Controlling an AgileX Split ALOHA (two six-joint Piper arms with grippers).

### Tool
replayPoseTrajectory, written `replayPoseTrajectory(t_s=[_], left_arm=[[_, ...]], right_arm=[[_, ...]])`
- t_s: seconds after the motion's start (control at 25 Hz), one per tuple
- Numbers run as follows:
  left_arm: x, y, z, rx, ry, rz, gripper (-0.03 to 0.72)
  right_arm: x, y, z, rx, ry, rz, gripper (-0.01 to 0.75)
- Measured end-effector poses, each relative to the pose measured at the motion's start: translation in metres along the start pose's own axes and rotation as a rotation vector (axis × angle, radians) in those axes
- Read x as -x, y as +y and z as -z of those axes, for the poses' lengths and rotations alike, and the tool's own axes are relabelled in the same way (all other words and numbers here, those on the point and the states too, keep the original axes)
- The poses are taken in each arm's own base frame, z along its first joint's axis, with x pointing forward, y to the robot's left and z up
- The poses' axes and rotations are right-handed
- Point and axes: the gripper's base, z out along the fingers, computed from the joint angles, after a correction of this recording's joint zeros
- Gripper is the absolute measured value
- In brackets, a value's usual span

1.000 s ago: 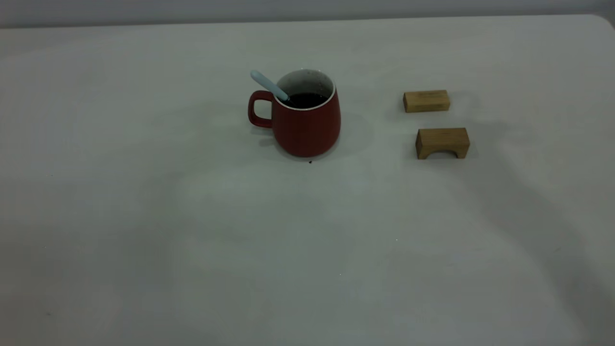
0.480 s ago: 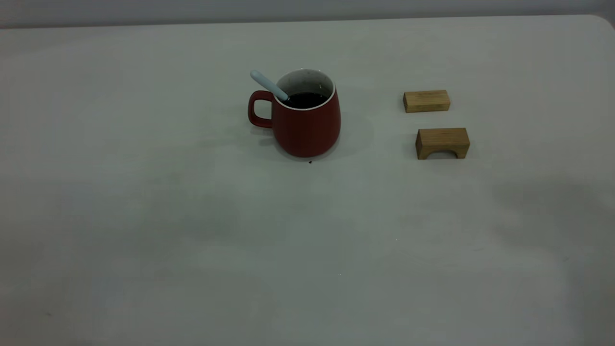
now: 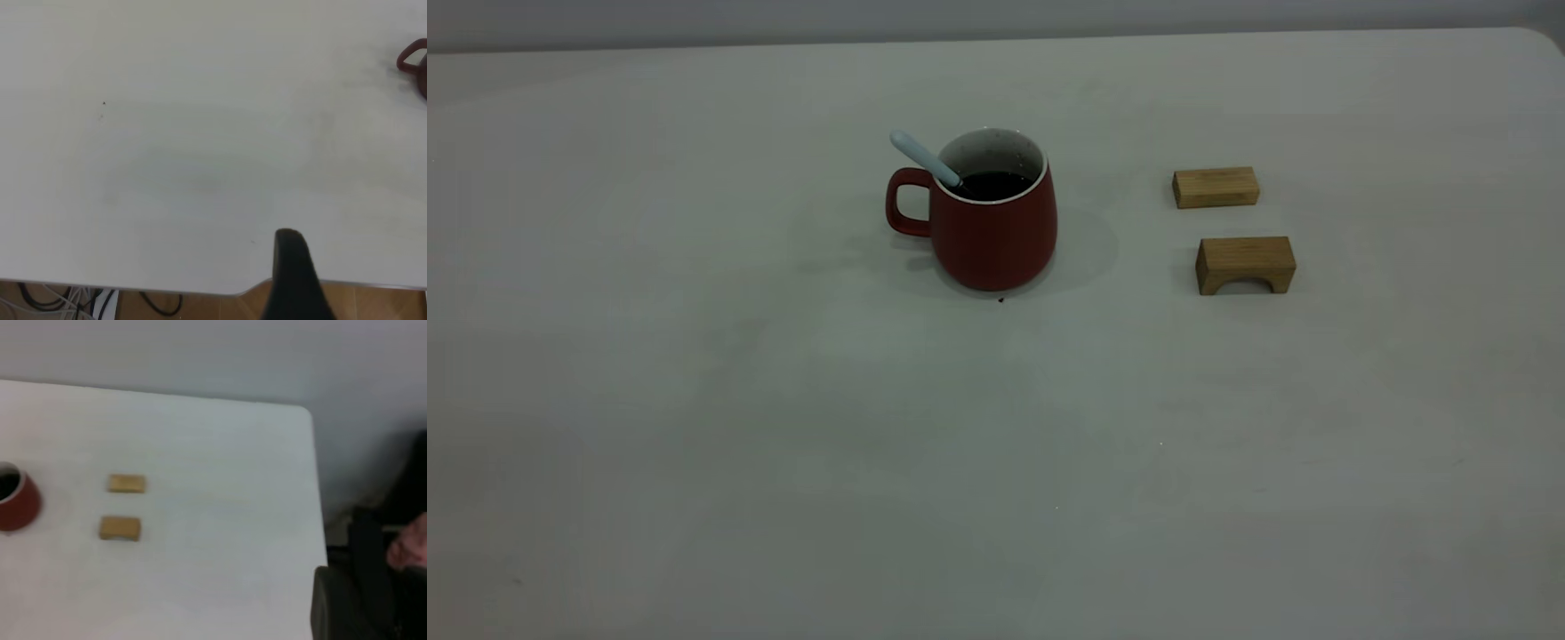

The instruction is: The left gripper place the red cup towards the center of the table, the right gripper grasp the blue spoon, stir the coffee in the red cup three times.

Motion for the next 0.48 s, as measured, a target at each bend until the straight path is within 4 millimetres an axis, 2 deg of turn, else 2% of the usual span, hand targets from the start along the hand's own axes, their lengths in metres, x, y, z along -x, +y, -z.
replayPoseTrajectory(t_s=[0.16,0.32,0.48], left_arm=[[0.0,0.0,0.0,0.0,0.0,0.0,0.551],[0.0,0.0,0.0,0.0,0.0,0.0,0.551],[0.0,0.0,0.0,0.0,0.0,0.0,0.551]], right_arm=[[-0.043,-0.001,0.006,-0.032,-0.024,-0.041,0.239],[-0.082,0.002,0.002,-0.025,-0.035,-0.062,0.239],[-0.116,0.014,-0.021,-0.014,0.043,-0.15,0.239]])
